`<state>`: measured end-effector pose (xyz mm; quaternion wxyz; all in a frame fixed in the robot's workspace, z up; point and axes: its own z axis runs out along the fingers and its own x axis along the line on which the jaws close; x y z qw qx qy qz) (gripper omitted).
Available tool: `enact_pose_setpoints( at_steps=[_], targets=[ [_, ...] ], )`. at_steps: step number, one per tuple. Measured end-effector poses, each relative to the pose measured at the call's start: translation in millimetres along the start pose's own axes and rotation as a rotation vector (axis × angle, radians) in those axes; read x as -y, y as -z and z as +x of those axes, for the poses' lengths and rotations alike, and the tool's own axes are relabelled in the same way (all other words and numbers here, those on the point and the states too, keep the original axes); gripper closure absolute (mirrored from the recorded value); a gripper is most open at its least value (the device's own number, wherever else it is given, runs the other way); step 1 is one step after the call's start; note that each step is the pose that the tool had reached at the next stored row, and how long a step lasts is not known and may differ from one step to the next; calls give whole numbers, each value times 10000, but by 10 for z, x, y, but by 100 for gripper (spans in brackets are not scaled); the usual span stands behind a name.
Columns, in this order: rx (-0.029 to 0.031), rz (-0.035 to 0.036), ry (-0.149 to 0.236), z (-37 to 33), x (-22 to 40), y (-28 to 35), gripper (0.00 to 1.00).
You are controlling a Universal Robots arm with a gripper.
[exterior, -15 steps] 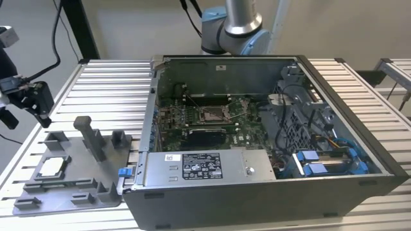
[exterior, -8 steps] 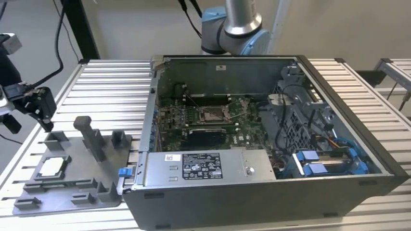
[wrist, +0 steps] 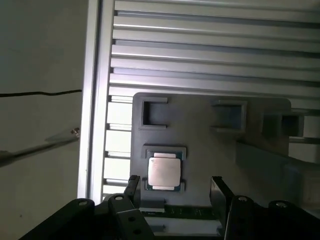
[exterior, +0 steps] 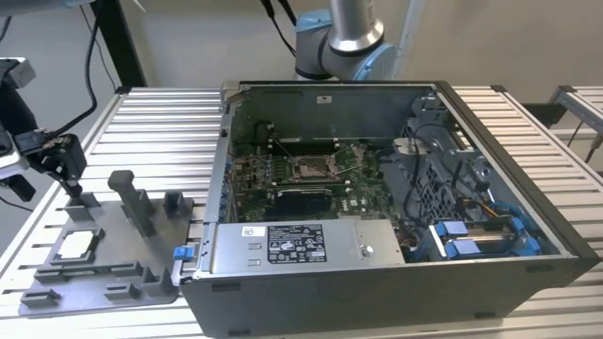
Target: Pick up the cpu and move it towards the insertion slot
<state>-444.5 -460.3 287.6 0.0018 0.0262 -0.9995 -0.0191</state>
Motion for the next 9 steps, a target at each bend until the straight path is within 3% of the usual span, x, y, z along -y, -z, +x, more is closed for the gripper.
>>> enact_pose_setpoints(
  at_steps=[9],
  targets=[
    [0,0,4,42,4,-165,100]
  ],
)
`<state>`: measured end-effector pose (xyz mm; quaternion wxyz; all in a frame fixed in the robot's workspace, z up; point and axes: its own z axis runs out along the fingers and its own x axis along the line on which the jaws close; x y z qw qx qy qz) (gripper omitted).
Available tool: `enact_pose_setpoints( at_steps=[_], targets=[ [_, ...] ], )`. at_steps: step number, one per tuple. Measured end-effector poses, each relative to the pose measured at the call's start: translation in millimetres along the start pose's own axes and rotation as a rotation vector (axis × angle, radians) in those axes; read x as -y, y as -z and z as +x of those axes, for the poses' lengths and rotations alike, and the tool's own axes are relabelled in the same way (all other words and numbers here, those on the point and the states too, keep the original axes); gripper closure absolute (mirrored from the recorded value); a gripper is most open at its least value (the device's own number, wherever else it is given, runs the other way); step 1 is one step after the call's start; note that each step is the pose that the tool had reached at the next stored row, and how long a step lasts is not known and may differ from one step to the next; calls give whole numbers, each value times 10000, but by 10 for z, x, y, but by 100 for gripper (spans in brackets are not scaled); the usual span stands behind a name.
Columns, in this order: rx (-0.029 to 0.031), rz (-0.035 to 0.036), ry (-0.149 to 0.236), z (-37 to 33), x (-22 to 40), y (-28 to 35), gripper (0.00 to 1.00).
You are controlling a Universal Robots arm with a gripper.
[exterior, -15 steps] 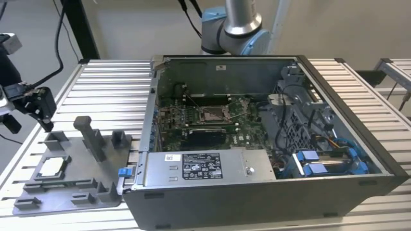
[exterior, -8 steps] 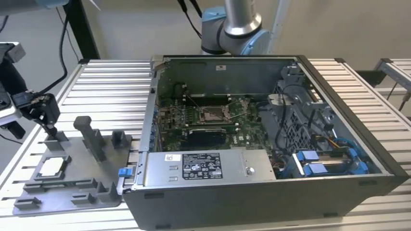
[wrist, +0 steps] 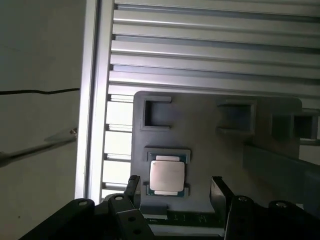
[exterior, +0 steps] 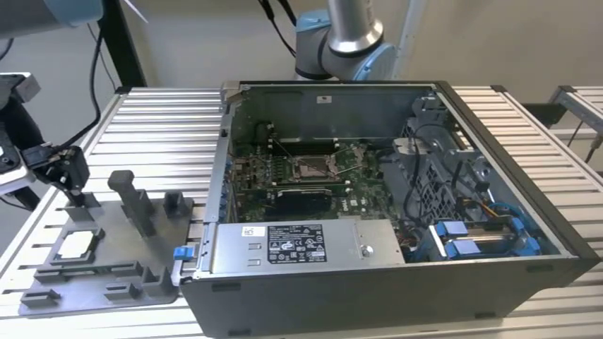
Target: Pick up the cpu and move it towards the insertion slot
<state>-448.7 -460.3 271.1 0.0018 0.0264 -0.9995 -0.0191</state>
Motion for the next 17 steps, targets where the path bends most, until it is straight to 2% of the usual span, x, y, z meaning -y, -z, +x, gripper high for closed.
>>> enact_pose_setpoints(
  at_steps=[10,17],
  targets=[
    [0,0,3,18,19,-181,100],
    [0,-1,20,22,96,-306,100]
  ],
)
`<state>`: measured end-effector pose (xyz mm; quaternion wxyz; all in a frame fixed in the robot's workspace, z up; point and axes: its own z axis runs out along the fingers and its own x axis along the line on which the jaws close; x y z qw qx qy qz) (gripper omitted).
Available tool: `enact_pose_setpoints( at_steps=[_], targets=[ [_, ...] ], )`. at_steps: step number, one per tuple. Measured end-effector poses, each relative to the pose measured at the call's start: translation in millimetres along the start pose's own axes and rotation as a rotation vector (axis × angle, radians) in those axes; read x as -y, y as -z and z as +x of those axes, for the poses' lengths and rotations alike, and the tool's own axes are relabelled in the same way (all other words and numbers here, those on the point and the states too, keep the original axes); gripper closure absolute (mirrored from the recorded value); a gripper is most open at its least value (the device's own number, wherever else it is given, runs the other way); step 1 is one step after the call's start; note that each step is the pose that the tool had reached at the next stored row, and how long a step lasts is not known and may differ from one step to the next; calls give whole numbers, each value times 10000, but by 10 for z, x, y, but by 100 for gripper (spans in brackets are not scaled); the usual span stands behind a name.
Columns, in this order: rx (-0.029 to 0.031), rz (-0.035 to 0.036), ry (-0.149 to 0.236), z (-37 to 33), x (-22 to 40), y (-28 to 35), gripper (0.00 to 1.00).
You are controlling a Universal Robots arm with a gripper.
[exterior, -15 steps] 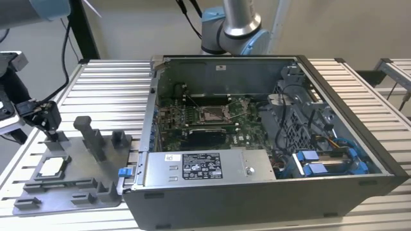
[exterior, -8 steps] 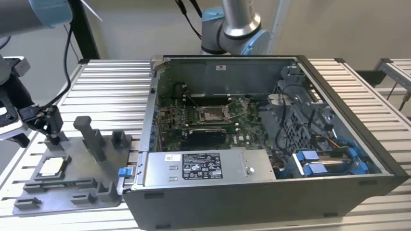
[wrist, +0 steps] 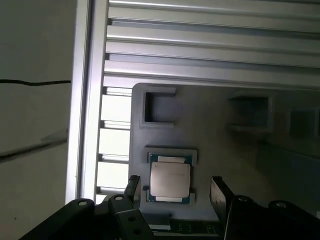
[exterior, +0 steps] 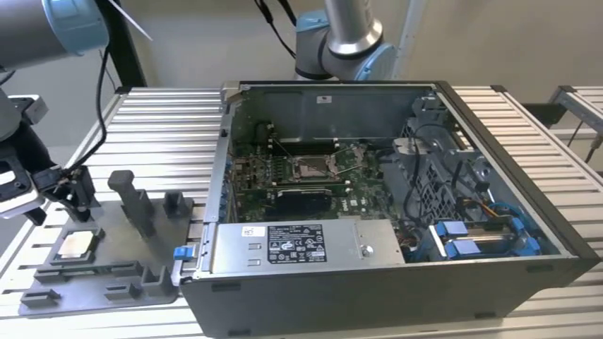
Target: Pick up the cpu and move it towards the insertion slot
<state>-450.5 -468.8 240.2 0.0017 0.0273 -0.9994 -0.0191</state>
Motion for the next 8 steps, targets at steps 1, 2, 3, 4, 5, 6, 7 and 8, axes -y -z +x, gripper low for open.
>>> enact_pose_setpoints(
  at_steps=[1,2,3,4,5,6,7,8],
  targets=[
    [-1,1,3,1,19,-17,100],
    [-2,1,4,3,37,-34,100],
    [-3,1,6,5,57,-52,100],
    [-2,1,9,6,72,-69,100],
    [-2,1,12,9,88,-87,100],
    [-2,0,16,11,104,-106,100],
    [-2,1,24,13,115,-124,100],
    [-2,0,32,16,119,-142,100]
  ],
)
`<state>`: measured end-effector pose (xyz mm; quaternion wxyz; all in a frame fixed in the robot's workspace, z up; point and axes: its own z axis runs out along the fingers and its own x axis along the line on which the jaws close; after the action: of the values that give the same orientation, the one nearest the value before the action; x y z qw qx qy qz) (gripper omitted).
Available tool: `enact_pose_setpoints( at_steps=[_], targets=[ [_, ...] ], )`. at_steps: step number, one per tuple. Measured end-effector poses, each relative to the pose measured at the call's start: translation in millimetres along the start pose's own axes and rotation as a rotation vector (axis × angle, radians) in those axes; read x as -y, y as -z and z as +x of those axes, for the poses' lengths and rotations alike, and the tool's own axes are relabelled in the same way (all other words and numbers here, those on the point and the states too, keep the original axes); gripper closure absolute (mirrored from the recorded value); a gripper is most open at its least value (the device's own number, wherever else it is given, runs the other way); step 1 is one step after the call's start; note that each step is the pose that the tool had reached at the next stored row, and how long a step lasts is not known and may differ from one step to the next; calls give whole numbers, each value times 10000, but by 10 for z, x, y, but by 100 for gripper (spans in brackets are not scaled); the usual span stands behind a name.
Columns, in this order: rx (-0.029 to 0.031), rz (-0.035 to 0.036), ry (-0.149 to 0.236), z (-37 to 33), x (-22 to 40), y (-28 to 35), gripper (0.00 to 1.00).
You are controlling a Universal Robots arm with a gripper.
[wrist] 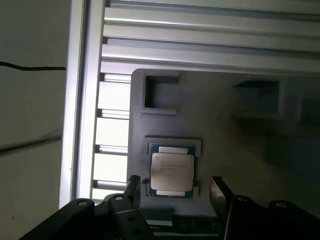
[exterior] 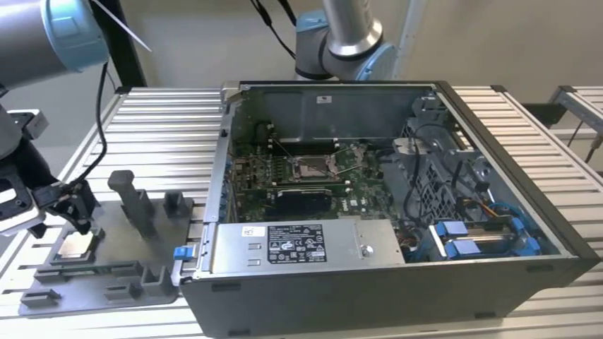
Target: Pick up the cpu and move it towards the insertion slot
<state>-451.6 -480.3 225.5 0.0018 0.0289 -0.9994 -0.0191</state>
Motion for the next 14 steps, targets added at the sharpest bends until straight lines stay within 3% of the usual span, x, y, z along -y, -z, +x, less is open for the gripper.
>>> enact_pose_setpoints(
  at_steps=[4,9,14],
  targets=[
    [-3,2,40,7,4,-66,100],
    [-4,1,42,7,4,-71,100],
    [-4,-4,41,23,1,-127,100]
  ],
)
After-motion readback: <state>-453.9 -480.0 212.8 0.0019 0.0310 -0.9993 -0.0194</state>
